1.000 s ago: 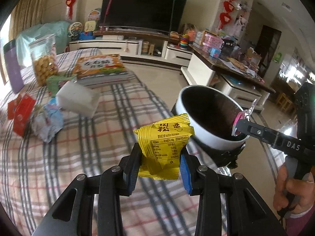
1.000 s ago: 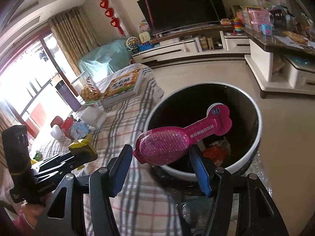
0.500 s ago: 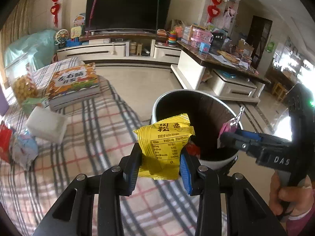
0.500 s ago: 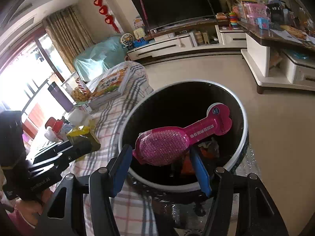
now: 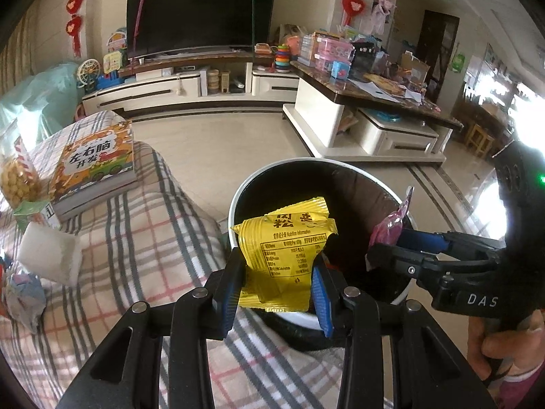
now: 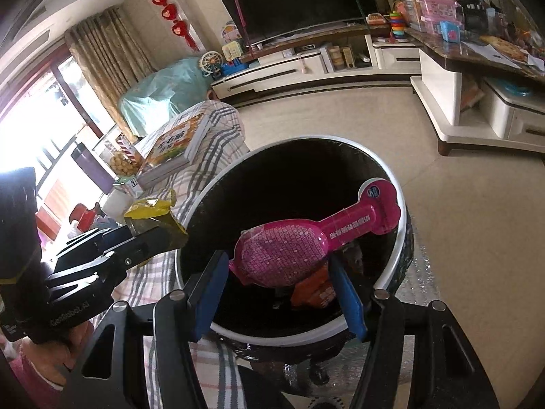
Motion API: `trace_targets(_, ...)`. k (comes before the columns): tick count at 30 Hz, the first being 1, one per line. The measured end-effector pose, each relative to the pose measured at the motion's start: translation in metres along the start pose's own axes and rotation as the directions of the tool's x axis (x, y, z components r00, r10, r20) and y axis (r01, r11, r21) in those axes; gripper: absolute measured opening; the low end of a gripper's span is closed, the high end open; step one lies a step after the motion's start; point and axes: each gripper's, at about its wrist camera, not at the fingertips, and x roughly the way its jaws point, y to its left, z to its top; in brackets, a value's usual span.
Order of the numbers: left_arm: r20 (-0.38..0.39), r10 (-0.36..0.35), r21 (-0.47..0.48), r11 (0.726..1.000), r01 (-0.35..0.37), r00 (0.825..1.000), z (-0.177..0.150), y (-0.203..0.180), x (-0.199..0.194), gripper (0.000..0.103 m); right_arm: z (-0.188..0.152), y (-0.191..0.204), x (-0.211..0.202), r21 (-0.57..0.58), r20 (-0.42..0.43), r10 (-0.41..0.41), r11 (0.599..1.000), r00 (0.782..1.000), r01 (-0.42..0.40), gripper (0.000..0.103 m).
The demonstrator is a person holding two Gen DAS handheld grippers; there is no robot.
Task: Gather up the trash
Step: 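Carry the yellow packet and pink brush over the bin and release both, then grasp the white foam net with left gripper while right grasps the red box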
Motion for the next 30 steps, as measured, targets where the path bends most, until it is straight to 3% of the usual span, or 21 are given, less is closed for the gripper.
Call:
trace_targets(2, -0.010, -0.005, -0.003, 1.000, 0.005, 1.000, 0.002, -0.001, 0.005, 0.041, 0.000, -0.001, 0.001, -0.001, -0.004, -0.004, 1.000, 1.000, 0.004, 0.065)
trace_targets(4, -0.013, -0.003, -0.009, 1.000, 0.003, 1.000, 0.002, 0.000, 0.007, 0.054, 0.000, -0.002, 0.001, 0.002, -0.007, -0.006, 1.000, 1.000, 0.006, 0.065)
trace_targets(10, -0.010, -0.007, -0.030, 1.000, 0.006, 1.000, -0.003, 0.005, 0.003, 0.055, 0.000, -0.003, -0.002, 0.004, -0.007, -0.006, 1.000, 1.000, 0.006, 0.067)
trace_targets(17, 0.006, 0.018, -0.103, 0.994, -0.018, 1.000, -0.031, 0.029, -0.016, 0.058, -0.008, 0.006, -0.009, 0.020, 0.009, 0.005, 1.000, 1.000, -0.005, 0.072)
trace_targets(25, 0.009, 0.058, -0.234, 0.971, -0.055, 0.998, -0.072, 0.070, -0.046, 0.059, -0.019, 0.041, -0.016, -0.011, 0.055, 0.031, 0.999, 0.998, -0.030, 0.081)
trace_targets(30, 0.007, 0.094, -0.285, 0.954, -0.088, 0.996, -0.093, 0.089, -0.067, 0.059, -0.024, 0.067, -0.013, -0.032, 0.049, 0.066, 0.997, 0.997, -0.064, 0.081)
